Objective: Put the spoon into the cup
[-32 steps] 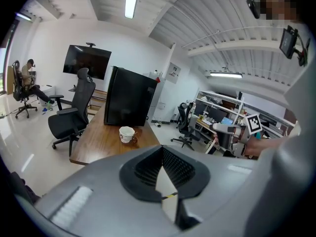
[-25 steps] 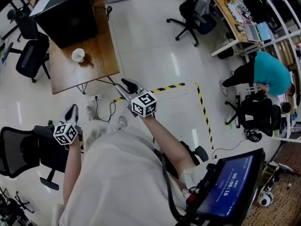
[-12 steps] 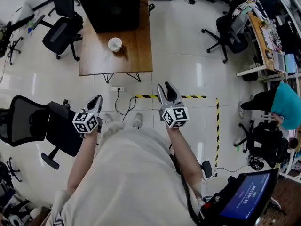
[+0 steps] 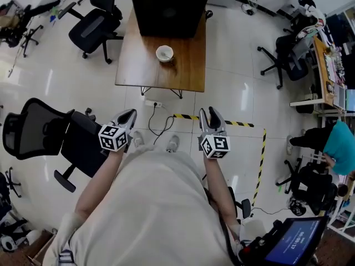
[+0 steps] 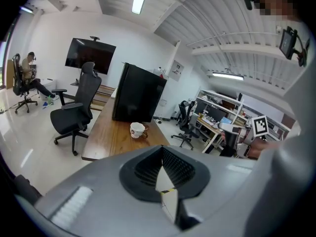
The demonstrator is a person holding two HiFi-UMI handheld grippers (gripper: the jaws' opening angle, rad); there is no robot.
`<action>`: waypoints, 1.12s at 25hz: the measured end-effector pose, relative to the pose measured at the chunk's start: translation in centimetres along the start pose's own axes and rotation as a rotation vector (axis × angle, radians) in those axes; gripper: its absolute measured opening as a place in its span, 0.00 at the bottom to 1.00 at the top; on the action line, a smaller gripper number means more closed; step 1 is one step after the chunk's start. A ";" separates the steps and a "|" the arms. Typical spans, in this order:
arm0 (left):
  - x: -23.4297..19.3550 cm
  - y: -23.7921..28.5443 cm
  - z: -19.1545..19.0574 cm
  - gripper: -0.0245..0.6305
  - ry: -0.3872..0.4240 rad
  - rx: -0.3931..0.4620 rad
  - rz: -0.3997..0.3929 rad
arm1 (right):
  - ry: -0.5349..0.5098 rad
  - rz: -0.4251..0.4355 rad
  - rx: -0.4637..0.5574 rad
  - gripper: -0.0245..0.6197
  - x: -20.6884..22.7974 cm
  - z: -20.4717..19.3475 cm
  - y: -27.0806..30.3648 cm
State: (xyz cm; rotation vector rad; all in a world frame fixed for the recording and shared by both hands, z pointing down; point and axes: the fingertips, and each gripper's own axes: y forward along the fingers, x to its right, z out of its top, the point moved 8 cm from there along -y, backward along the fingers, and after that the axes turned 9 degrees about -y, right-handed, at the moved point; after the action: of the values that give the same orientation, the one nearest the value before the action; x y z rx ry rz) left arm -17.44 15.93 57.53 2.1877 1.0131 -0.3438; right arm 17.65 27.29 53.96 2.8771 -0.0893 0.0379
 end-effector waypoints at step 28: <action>-4.3 2.9 6.4 0.04 0.086 -0.051 -0.111 | 0.067 -0.030 -0.006 0.14 -3.9 1.0 5.2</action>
State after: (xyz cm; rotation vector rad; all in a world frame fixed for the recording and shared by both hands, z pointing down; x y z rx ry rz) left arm -17.81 7.72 56.42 2.1213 1.1811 -0.2739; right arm 13.44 22.28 54.22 2.8677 -0.0328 0.1276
